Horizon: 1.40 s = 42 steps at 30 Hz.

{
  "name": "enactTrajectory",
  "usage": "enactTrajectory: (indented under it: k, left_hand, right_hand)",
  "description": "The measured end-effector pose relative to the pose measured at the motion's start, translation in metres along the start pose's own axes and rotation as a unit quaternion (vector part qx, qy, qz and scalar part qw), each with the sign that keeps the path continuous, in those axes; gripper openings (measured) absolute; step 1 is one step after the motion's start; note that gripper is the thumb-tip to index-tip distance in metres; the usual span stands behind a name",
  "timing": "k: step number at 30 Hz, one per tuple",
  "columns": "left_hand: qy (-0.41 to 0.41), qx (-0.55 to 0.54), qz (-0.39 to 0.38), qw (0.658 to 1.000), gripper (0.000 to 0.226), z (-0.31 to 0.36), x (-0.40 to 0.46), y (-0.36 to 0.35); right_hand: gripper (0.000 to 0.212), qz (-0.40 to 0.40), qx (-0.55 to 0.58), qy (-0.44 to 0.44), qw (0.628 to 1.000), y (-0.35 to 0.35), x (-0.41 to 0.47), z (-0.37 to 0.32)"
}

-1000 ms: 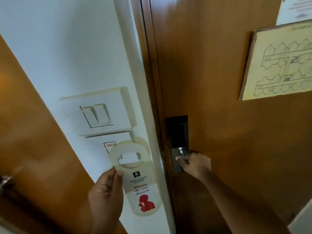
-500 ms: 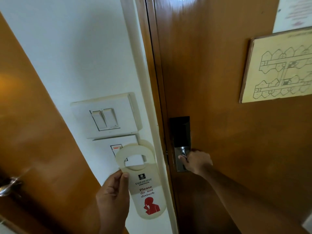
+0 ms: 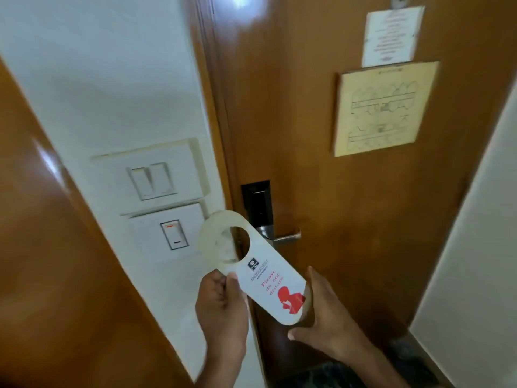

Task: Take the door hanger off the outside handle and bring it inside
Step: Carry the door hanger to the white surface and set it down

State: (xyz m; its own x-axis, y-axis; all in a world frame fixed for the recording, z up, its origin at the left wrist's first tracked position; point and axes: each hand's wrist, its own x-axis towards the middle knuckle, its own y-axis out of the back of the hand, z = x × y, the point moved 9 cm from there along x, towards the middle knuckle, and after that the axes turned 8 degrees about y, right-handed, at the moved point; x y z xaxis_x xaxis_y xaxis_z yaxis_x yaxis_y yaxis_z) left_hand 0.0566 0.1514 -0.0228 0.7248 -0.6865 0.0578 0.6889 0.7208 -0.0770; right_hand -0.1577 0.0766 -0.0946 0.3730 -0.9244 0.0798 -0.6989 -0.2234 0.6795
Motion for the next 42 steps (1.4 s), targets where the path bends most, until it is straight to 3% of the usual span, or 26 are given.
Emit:
enactTrajectory:
  k: [4, 6, 8, 10, 12, 15, 16, 19, 21, 27, 35, 37, 40, 42]
  left_hand:
    - [0.098, -0.093, -0.102, 0.985, 0.008, -0.032, -0.038, -0.064]
    - [0.134, -0.079, -0.197, 0.968, 0.012, -0.046, -0.067, -0.106]
    - [0.129, -0.042, -0.259, 0.956, 0.024, -0.052, -0.085, -0.133]
    - [0.082, 0.025, -0.335, 0.938, 0.054, -0.055, -0.106, -0.164]
    - [0.035, 0.119, -0.448, 0.885, 0.087, -0.065, -0.136, -0.202]
    - [-0.014, 0.237, -0.627, 0.742, 0.108, -0.096, -0.219, -0.26]
    - [-0.039, 0.27, -0.654, 0.705, 0.11, -0.107, -0.248, -0.276]
    - [-0.109, 0.317, -0.683, 0.649, 0.103, -0.136, -0.338, -0.325]
    - [-0.133, 0.321, -0.693, 0.632, 0.094, -0.159, -0.387, -0.352]
    - [-0.129, 0.385, -0.713, 0.572, 0.082, -0.285, -0.535, -0.414]
    - [-0.158, 0.499, -0.723, 0.452, 0.082, -0.491, -0.642, -0.441]
    - [-0.143, 0.509, -0.732, 0.43, 0.083, -0.523, -0.656, -0.445]
    - [-0.172, 0.53, -0.745, 0.366, 0.084, -0.575, -0.681, -0.447]
    - [-0.195, 0.542, -0.743, 0.341, 0.082, -0.591, -0.687, -0.451]
  right_hand:
    - [0.114, 0.118, -0.012, -0.073, 0.99, 0.06, -0.051, 0.027]
    - [0.105, 0.149, -0.028, -0.12, 0.981, 0.093, -0.091, 0.057]
    - [0.097, 0.153, -0.06, -0.159, 0.973, 0.12, -0.131, 0.084]
    - [0.099, 0.159, -0.086, -0.206, 0.962, 0.15, -0.183, 0.115]
    - [0.105, 0.171, -0.093, -0.249, 0.949, 0.177, -0.24, 0.145]
    - [0.112, 0.195, -0.084, -0.312, 0.926, 0.205, -0.333, 0.193]
    - [0.11, 0.212, -0.076, -0.33, 0.917, 0.213, -0.362, 0.209]
    - [0.069, 0.24, -0.067, -0.383, 0.889, 0.229, -0.438, 0.265]
    - [0.052, 0.25, -0.062, -0.402, 0.879, 0.234, -0.475, 0.3]
    - [0.084, 0.247, -0.059, -0.503, 0.826, 0.219, -0.592, 0.441]
    - [0.088, 0.157, -0.023, -0.624, 0.765, 0.113, -0.679, 0.622]
    - [0.087, 0.141, -0.023, -0.645, 0.751, 0.097, -0.687, 0.648]
    - [0.083, 0.115, -0.015, -0.669, 0.734, 0.067, -0.7, 0.687]
    - [0.081, 0.108, -0.01, -0.681, 0.724, 0.058, -0.702, 0.698]
